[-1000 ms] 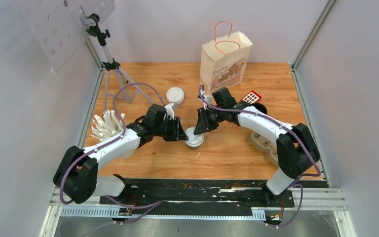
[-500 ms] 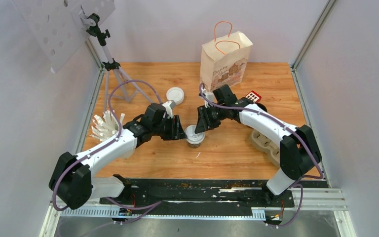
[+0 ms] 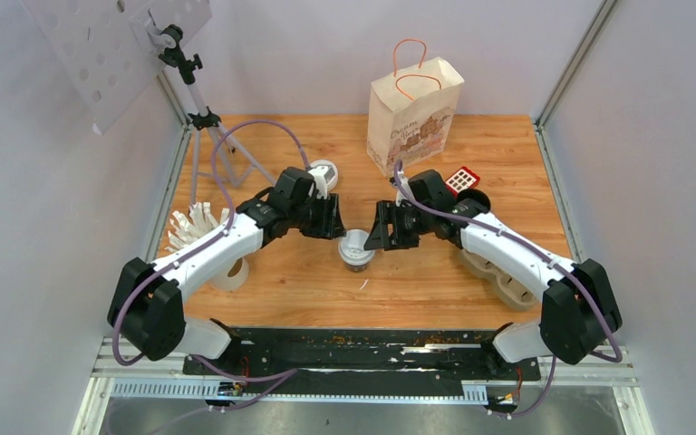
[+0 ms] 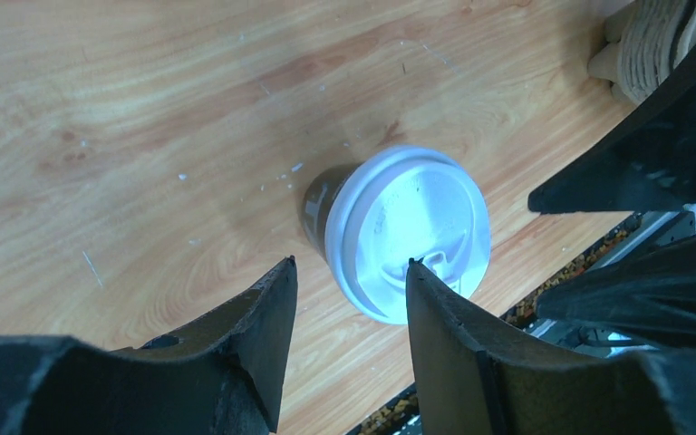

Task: Pack the takeout coffee

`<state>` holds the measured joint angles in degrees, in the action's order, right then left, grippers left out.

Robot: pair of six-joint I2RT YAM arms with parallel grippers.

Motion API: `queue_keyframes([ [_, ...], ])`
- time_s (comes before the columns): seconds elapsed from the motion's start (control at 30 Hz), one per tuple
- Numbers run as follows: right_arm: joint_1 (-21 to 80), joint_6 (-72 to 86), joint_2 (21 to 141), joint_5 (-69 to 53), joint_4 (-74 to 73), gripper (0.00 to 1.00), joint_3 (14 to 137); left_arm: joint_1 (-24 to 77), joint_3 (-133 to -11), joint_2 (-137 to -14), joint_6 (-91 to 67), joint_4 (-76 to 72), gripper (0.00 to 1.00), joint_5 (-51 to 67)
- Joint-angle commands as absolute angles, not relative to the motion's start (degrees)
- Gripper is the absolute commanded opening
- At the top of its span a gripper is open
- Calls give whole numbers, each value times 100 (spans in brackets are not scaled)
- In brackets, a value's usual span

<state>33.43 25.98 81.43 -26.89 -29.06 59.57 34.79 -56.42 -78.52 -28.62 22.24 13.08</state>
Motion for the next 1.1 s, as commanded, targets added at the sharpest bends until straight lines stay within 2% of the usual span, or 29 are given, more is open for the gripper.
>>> queue_keyframes([
  [0.0, 3314, 3520, 7849, -2753, -2048, 68, 5493, 3424, -6062, -8082, -2180, 2231, 55, 1526],
  [0.33, 3320, 4631, 7871, -3072, -767, 72, 4703, 3427, -6131, -8549, -1734, 1989, 55, 1892],
  [0.8, 3344, 4979, 8173, -3091, -289, 61, 4456, 3425, -5897, -8696, -1826, 1817, 53, 1838],
  [1.07, 3451, 4949, 8379, -3099, -239, 61, 4410, 3421, -5713, -8674, -1907, 1700, 50, 1824],
])
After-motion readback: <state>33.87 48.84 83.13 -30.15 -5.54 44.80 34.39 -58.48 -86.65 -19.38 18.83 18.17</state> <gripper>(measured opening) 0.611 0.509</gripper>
